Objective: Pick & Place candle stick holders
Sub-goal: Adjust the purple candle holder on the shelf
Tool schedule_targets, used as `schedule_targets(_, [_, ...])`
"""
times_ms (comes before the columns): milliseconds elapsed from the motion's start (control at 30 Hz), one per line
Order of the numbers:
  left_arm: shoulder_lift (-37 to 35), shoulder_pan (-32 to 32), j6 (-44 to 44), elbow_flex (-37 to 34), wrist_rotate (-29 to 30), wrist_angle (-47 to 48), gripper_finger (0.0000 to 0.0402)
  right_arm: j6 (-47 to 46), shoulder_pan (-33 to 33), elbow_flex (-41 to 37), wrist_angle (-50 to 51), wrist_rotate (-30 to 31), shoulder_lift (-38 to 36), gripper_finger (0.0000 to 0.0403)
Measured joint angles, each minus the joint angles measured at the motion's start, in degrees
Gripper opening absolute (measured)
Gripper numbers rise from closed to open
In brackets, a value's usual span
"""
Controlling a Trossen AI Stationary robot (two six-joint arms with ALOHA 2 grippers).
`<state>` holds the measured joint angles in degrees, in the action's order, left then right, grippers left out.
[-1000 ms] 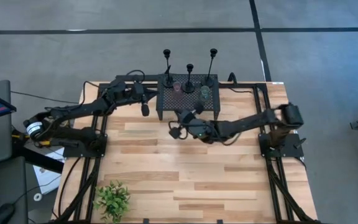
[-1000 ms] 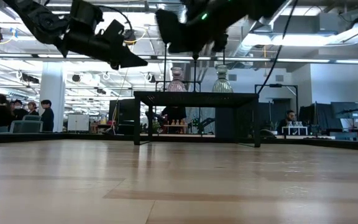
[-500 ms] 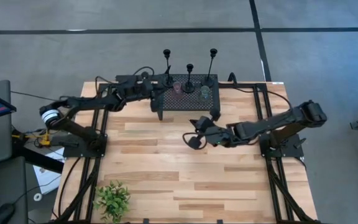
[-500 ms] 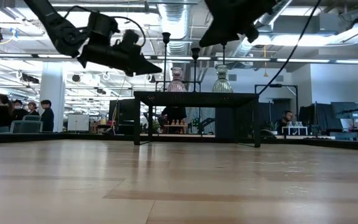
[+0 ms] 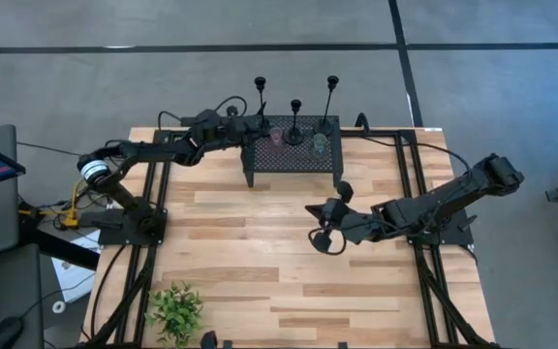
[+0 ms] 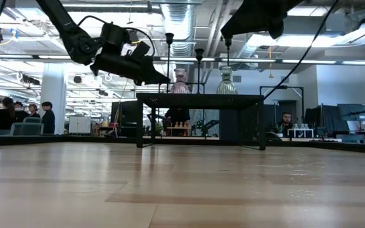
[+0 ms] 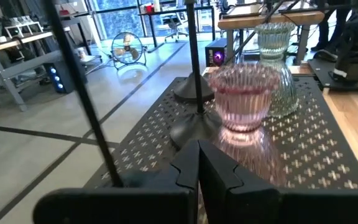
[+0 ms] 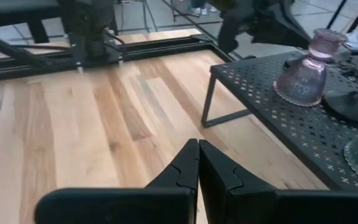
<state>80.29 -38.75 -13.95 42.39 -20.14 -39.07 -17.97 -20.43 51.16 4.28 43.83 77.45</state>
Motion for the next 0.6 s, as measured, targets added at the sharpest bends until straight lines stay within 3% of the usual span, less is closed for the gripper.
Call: schedule_targets(600, [7.2, 2.1, 1.4, 5.8, 0.1, -1.9, 0.0005, 0.3, -5.4, 0.0, 0.2, 6.3, 0.0, 0.0000])
